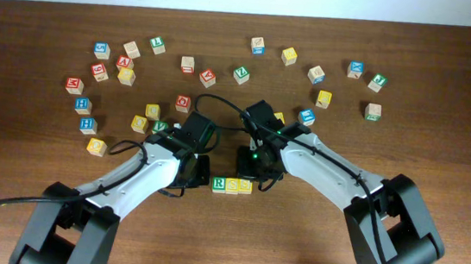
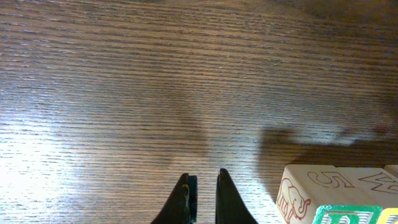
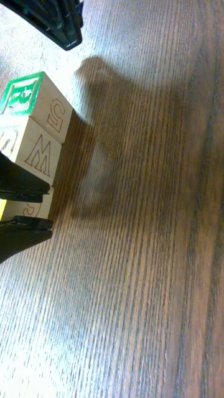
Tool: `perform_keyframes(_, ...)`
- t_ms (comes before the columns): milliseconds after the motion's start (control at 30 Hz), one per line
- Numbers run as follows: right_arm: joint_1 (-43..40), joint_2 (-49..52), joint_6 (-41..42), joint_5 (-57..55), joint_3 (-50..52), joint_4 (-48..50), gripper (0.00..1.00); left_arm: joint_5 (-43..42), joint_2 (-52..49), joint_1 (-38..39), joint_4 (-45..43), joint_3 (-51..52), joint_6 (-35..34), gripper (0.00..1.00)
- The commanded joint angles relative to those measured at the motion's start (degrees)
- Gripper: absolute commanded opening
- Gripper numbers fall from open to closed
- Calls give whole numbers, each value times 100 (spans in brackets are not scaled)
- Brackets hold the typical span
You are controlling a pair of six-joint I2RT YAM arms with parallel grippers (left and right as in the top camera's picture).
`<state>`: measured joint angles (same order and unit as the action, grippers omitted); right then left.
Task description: Spell out RSS
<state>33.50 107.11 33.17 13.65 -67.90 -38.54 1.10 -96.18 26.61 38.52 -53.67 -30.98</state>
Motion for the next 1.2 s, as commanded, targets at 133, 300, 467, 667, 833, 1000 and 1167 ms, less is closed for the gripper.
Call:
perform_keyframes(133, 42, 13, -103, 116, 9, -24, 4, 66, -68, 24, 9, 35, -74, 6)
perform_keyframes(300, 42, 13, -125, 116, 9, -4, 4, 63, -68, 24, 7, 35, -72, 6)
perform_keyframes(467, 42, 13, -278, 164, 9, 24, 4, 63, -68, 24, -2, 35, -72, 9)
perform_keyframes(667, 42, 13, -295, 374, 9, 63, 4, 63, -68, 24, 0, 35, -74, 8)
perform_keyframes(833, 42, 13, -297, 378, 9, 15, 4, 63, -68, 24, 7, 33, -72, 8)
perform_keyframes(1000, 42, 13, -295, 380, 9, -20, 4, 63, -68, 24, -7, 35, -72, 8)
perform_keyframes(1167, 4, 7, -295, 299, -9, 31, 4, 59, -68, 24, -4, 33, -72, 8)
